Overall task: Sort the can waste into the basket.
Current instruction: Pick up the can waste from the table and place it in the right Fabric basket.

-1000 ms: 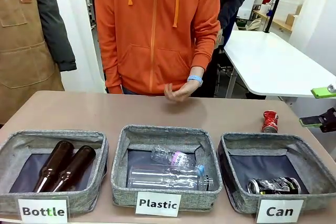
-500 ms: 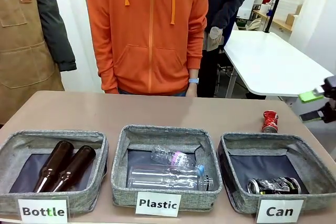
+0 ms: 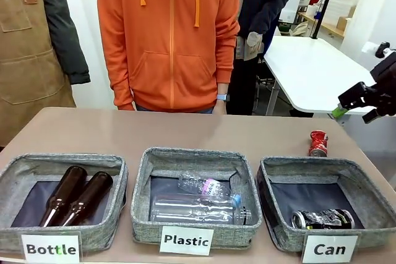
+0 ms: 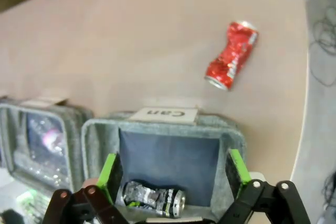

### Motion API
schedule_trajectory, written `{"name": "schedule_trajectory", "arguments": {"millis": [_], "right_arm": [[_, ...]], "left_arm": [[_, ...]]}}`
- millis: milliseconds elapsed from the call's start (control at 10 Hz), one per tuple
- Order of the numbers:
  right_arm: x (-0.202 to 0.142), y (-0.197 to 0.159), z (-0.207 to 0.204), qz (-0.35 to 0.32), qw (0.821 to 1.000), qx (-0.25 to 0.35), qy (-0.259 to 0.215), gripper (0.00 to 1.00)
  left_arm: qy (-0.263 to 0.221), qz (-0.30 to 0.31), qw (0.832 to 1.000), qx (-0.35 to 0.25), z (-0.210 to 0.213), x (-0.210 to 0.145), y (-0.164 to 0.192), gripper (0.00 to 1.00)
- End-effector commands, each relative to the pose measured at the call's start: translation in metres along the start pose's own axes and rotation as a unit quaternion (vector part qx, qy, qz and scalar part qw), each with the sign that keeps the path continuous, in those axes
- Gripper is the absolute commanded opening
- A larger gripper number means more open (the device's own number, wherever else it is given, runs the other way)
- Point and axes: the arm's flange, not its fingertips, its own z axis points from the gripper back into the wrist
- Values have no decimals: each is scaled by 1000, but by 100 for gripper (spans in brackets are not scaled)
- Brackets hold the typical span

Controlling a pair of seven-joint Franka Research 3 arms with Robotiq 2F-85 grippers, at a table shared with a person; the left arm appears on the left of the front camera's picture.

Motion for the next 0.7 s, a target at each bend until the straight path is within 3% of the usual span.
{"name": "schedule_trajectory", "arguments": {"millis": [0,200,300,600], "right_arm": [[-1,0,4,31,999,15,-7,100],[0,-1,0,3,1000,2,2,100],[-19,4,5,30,999,-17,30,100],[18,-9,-20,2,992,-60,112,100]], "left_arm": [[-2,-6,1000,-7,2,2,-2,100],[-2,-6,1000,-7,2,2,-2,100],[-2,-6,1000,-7,2,2,-2,100],[-2,-6,1000,-7,2,2,-2,100]]}}
